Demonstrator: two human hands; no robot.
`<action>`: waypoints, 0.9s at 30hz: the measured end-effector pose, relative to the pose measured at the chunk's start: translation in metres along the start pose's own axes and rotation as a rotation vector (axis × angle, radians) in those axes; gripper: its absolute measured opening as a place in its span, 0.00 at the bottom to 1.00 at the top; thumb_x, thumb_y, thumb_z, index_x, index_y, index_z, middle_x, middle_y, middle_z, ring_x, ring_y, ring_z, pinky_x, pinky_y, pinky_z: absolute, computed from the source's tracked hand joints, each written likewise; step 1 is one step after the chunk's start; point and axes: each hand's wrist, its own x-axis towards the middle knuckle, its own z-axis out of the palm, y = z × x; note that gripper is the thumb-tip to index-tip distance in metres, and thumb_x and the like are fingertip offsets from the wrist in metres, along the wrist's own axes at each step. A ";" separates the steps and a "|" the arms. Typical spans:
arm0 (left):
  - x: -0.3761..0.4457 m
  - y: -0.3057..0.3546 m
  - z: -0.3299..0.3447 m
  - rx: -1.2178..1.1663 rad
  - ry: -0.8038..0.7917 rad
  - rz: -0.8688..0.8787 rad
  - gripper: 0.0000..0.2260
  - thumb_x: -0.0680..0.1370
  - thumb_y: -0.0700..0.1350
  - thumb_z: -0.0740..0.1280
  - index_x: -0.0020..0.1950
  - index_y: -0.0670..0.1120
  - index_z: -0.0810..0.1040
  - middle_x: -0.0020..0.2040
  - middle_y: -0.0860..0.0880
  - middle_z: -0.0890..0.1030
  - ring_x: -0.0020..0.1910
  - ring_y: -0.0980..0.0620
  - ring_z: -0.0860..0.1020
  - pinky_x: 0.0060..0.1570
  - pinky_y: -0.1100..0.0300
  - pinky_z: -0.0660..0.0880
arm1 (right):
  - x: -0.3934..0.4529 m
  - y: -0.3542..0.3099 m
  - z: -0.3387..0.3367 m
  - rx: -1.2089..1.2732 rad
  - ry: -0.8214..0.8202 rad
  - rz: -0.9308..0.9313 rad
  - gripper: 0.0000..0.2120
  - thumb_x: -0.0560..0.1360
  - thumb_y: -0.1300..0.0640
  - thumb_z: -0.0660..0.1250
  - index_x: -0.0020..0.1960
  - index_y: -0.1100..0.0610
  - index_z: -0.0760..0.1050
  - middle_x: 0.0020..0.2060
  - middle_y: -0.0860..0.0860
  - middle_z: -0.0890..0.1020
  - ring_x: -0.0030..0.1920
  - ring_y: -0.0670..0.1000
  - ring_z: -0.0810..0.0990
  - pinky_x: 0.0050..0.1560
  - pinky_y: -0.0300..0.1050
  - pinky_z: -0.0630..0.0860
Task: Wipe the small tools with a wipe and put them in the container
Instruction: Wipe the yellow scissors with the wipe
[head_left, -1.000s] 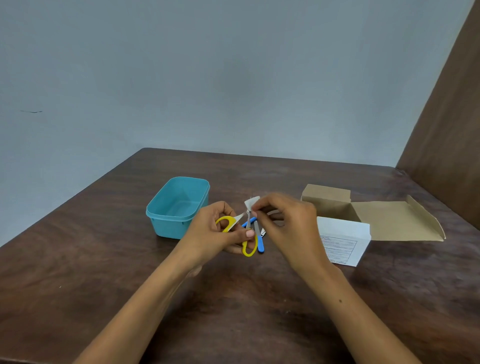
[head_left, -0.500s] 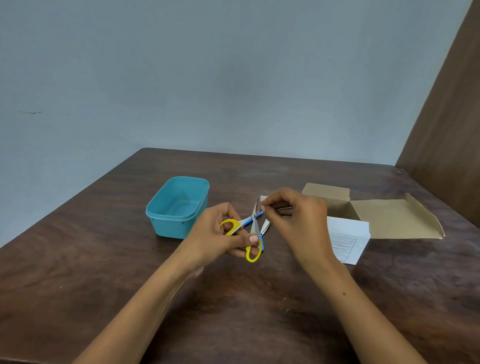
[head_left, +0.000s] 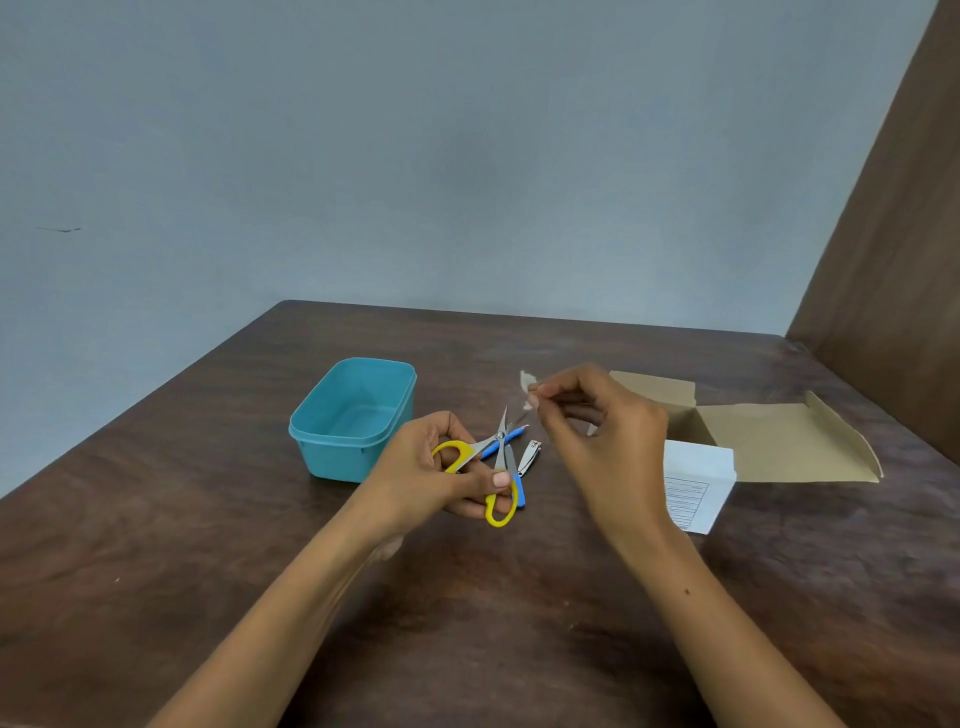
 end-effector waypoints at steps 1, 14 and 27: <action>0.000 -0.001 0.000 -0.006 0.008 0.007 0.14 0.69 0.34 0.74 0.45 0.40 0.69 0.38 0.38 0.84 0.33 0.47 0.84 0.29 0.61 0.79 | -0.001 -0.002 0.001 0.010 -0.073 -0.032 0.03 0.70 0.66 0.72 0.41 0.60 0.78 0.36 0.49 0.83 0.38 0.44 0.82 0.41 0.35 0.80; 0.000 0.000 -0.001 0.033 -0.043 0.030 0.14 0.69 0.35 0.74 0.44 0.41 0.68 0.36 0.41 0.85 0.35 0.46 0.84 0.34 0.58 0.81 | -0.001 0.008 0.007 -0.091 -0.116 0.044 0.05 0.69 0.67 0.73 0.39 0.61 0.78 0.34 0.51 0.82 0.38 0.45 0.81 0.39 0.34 0.79; -0.001 0.010 -0.004 -0.401 -0.207 -0.150 0.16 0.67 0.38 0.69 0.54 0.41 0.73 0.37 0.46 0.84 0.33 0.54 0.82 0.33 0.63 0.80 | 0.007 -0.007 -0.003 0.639 -0.181 0.721 0.16 0.70 0.66 0.72 0.56 0.59 0.76 0.48 0.55 0.85 0.47 0.52 0.84 0.42 0.39 0.79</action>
